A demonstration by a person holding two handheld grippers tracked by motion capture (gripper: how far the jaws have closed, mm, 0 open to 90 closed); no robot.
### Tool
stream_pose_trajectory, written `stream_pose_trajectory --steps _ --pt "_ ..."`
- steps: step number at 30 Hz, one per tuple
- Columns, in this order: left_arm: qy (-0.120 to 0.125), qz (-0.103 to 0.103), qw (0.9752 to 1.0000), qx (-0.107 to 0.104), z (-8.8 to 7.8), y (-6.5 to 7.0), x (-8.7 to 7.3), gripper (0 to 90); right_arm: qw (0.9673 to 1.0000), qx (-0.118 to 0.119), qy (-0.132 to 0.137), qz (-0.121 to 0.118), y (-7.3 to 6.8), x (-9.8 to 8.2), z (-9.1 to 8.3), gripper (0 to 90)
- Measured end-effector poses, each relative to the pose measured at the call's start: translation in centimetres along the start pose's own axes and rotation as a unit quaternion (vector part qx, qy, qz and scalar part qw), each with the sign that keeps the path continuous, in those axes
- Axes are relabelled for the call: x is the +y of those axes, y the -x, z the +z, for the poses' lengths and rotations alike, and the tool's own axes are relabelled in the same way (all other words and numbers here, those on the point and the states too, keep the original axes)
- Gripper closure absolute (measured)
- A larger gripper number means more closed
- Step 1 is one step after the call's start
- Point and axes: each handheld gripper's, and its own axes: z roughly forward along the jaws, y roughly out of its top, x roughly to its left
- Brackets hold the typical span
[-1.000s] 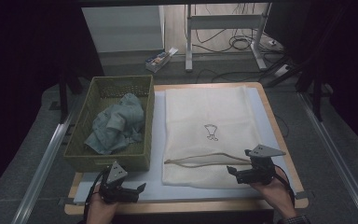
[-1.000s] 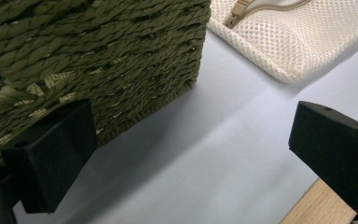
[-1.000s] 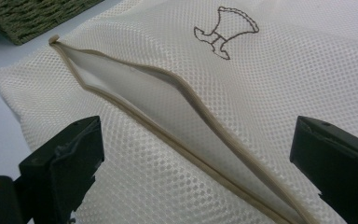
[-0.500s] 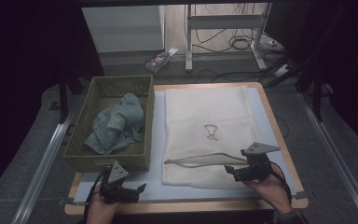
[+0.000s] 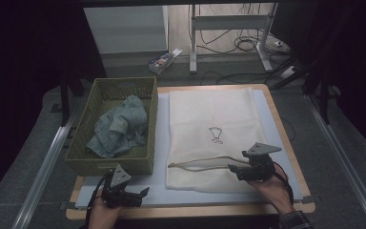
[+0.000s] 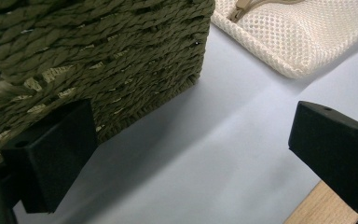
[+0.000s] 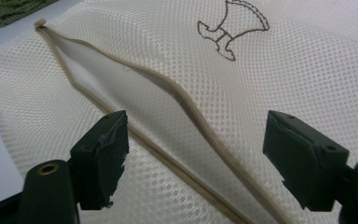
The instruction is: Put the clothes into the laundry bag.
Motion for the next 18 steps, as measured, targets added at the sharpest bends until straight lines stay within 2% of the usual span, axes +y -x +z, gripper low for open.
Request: stream_pose_trajectory --steps 9,18 --pt "-0.003 0.0 1.0 0.0 0.0 0.0 0.0 0.9 0.9993 -0.02 -0.004 -0.032 0.0 0.5 1.1 34.6" --pt "-0.004 -0.001 1.0 -0.002 0.1 0.0 0.0 0.9 0.9977 -0.023 -0.02 -0.061 -0.3 1.0 2.6 44.0"
